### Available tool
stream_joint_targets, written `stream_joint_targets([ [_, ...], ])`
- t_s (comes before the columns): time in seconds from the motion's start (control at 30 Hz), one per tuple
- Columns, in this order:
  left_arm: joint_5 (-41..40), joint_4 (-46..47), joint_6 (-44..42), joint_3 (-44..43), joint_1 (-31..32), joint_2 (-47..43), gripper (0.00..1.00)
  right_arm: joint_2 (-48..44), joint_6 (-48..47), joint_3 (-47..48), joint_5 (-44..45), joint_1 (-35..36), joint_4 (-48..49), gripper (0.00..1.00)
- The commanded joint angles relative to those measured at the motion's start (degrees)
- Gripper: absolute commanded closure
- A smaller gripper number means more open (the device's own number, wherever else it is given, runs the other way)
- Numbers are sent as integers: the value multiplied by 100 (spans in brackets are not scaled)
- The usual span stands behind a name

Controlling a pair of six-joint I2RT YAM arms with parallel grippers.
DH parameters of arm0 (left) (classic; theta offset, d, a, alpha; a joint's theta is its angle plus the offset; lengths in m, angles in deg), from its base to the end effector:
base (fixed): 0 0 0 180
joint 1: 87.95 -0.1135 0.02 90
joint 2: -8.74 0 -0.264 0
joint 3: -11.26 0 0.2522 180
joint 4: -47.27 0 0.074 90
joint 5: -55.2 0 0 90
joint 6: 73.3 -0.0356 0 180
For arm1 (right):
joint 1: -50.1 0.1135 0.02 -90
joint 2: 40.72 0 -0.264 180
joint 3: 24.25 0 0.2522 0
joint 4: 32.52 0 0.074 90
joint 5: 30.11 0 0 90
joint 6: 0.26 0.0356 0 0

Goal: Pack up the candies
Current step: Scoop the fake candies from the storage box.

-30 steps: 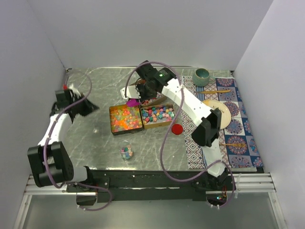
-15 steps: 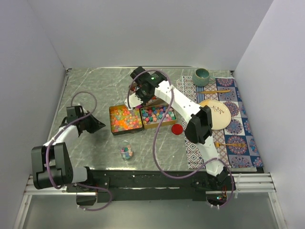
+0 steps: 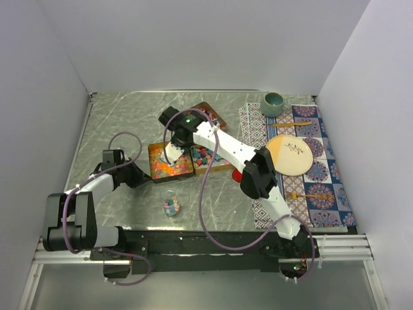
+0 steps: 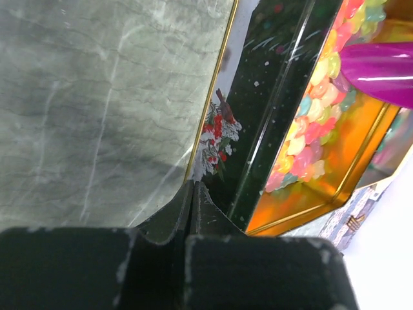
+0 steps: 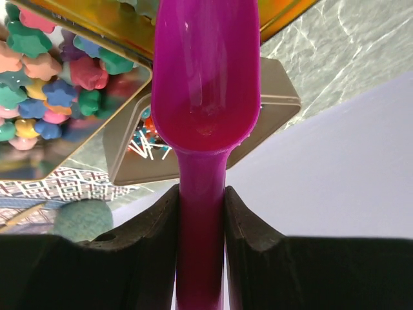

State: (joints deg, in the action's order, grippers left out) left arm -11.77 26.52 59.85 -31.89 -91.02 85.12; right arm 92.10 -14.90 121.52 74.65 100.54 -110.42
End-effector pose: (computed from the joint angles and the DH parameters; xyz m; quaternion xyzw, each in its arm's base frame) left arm 0.2320 -0.0015 0.1455 -0.3090 0.8813 -0.2822 0.2196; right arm 0.3198 0.3729 0.2654 -0.9393 0.2361 -0.2096 0.1343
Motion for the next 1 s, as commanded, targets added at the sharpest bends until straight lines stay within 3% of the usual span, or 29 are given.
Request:
stream_joint_targets([
  [0.0,-140,188,52,-208,166,61,99,183,-399,142,545,45,-37,100],
  [0.37,-237,224,88,-225,281,122,99,87,189,-245,-402,203,-442,100],
  [0.97,-211,223,61,-384,281,378,99,183,567,-571,-852,476,-196,100],
])
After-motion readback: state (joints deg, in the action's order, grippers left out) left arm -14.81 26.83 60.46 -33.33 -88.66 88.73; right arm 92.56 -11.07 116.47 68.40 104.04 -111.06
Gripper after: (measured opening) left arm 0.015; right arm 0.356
